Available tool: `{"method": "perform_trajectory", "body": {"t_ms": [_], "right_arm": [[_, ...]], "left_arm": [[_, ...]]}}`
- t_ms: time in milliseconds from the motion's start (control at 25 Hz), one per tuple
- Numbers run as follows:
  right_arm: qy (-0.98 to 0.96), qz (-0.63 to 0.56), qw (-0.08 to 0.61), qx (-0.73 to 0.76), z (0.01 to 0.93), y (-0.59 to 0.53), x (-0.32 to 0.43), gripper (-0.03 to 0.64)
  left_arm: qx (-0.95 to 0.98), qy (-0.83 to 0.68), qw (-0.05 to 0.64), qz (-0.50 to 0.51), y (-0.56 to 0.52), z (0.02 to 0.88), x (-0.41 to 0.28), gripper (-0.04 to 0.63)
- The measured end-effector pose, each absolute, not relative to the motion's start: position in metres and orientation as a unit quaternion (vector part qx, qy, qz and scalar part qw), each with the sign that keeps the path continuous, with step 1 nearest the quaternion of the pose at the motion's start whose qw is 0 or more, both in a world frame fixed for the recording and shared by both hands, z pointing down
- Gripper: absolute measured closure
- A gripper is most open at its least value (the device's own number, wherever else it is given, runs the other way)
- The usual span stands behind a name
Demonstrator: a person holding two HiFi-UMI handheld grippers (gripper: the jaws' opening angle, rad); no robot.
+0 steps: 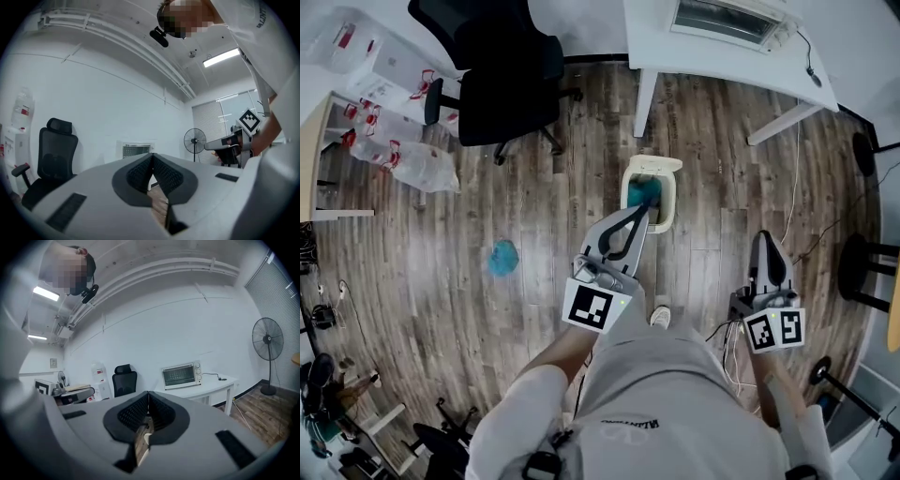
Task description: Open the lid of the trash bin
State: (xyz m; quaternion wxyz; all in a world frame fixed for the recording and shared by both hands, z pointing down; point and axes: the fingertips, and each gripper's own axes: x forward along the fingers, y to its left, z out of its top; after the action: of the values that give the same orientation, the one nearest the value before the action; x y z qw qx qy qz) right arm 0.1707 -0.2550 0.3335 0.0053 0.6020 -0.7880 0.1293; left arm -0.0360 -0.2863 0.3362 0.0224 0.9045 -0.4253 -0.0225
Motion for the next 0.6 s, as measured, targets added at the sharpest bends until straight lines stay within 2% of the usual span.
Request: {"method": "perform_trajectory", "body": {"t_ms": [400,600], "right_arm": [[-0.798,0.113,-0.051,0.59,0.309,-0.123,0.244,0.6],[-0.805,0.126,-0.062,0.577,0.314,-0.063,0.259,0.6]], "left_arm": [[0.881,-0.472,-0.014,-0.033,-0.144,0.288,0.017,0.598],[0.871,-0.491,-0.031,-0.003,-0.065,0.287,0.03,0.598]]}}
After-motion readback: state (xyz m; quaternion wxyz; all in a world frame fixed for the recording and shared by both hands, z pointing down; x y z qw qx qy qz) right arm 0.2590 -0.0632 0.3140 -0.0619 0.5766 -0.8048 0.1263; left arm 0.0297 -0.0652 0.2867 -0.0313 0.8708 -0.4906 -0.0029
